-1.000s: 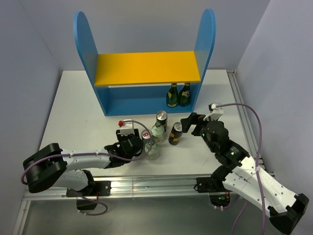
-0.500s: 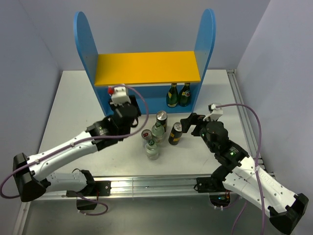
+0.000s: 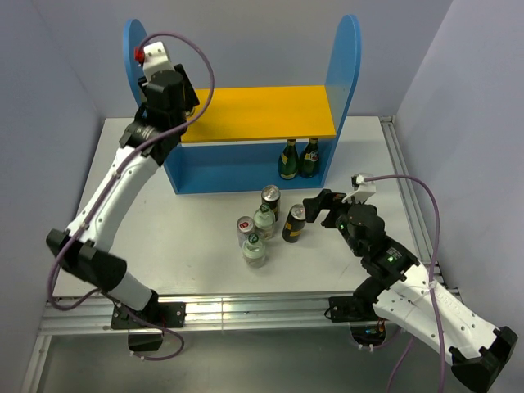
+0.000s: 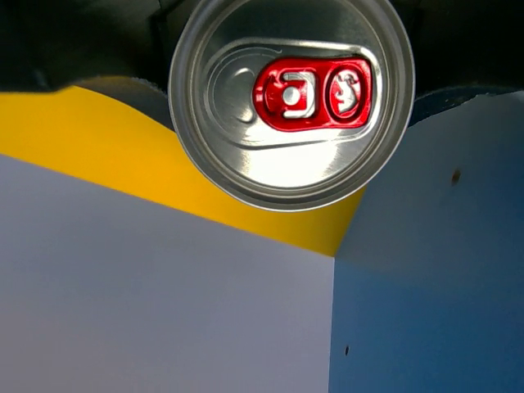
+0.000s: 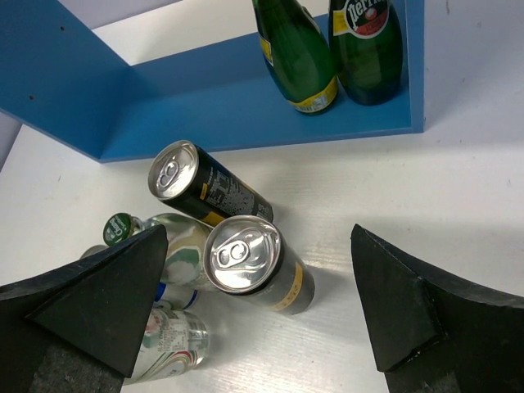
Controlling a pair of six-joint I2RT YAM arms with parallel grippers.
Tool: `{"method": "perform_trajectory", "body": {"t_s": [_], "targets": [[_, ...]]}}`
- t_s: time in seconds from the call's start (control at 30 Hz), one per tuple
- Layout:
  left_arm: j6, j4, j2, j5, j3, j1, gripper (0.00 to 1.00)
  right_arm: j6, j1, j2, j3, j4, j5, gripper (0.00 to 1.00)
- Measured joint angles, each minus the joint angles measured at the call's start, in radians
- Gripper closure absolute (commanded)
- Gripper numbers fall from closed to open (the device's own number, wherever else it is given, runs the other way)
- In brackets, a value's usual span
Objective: Place and organize the beverage onto the shelf
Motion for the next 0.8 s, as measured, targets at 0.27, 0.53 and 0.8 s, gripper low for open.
{"method": "perform_trajectory", "body": {"t_s": [0.27,0.53,0.8], "targets": [[0.027,-0.122,0.222,0.08,0.179,0.119,1.0,0.0,0.0,-0.011,0.0,0.0,0.0,0.0],[0.034,-0.197,0.258,0.083,0.225,0.138,0.82,0.001,0.0,-0.011,0.0,0.0,0.0,0.0],[0.038,-0.209,0.259,0.08,0.229,0.138,0.29,0.005,0.0,-0.011,0.0,-0.002,0.003,0.0]]}}
